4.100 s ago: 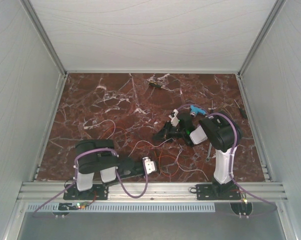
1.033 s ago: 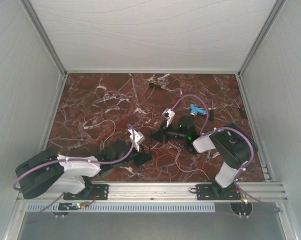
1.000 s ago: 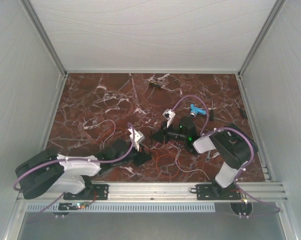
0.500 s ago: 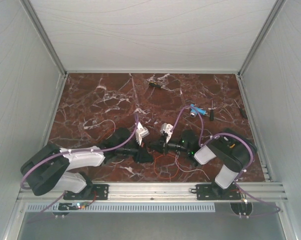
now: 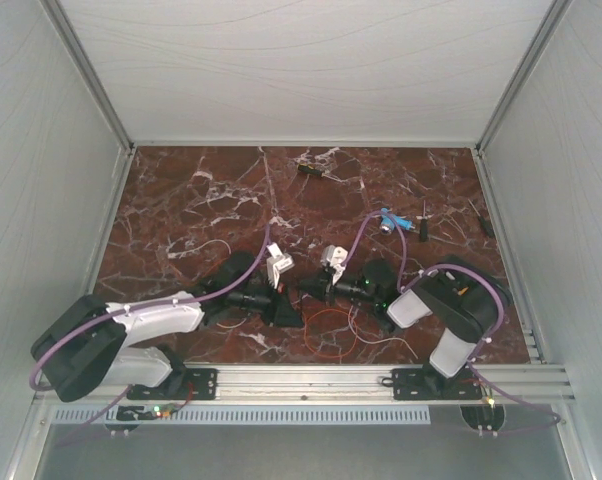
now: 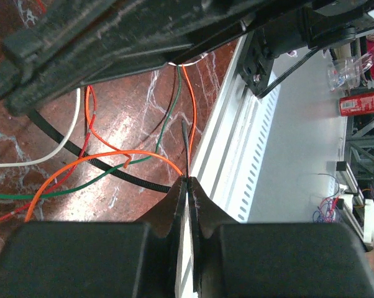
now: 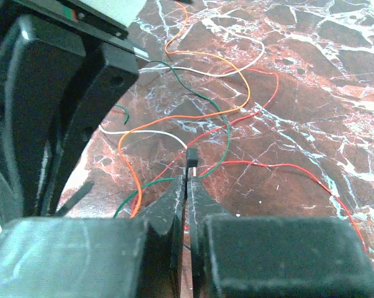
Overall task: Zip-tie the wires
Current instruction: Tie the cable at the center of the board.
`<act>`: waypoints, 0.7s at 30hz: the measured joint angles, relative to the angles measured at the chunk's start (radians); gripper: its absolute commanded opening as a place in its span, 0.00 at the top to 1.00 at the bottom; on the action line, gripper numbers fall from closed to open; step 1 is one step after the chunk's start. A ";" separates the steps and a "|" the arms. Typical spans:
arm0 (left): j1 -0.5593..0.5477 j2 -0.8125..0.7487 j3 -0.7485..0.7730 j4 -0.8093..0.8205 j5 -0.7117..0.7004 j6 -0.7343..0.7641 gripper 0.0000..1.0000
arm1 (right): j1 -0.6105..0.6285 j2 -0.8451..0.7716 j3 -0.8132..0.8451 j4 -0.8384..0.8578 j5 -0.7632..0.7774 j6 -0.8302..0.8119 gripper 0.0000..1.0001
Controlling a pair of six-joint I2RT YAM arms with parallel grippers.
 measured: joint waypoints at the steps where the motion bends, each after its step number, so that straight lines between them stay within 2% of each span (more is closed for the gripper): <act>1: 0.001 -0.006 0.000 -0.006 0.001 -0.006 1.00 | -0.003 0.009 0.004 0.008 -0.003 0.008 1.00; 8: 0.012 -0.053 0.000 -0.063 0.003 -0.048 1.00 | -0.021 0.067 0.003 0.058 -0.023 0.055 1.00; 15: 0.042 -0.106 0.000 -0.110 0.029 -0.091 1.00 | 0.002 0.010 -0.016 0.059 -0.015 -0.086 1.00; 21: 0.058 -0.089 0.002 -0.108 0.098 -0.129 1.00 | 0.010 0.009 -0.019 0.079 -0.034 -0.209 1.00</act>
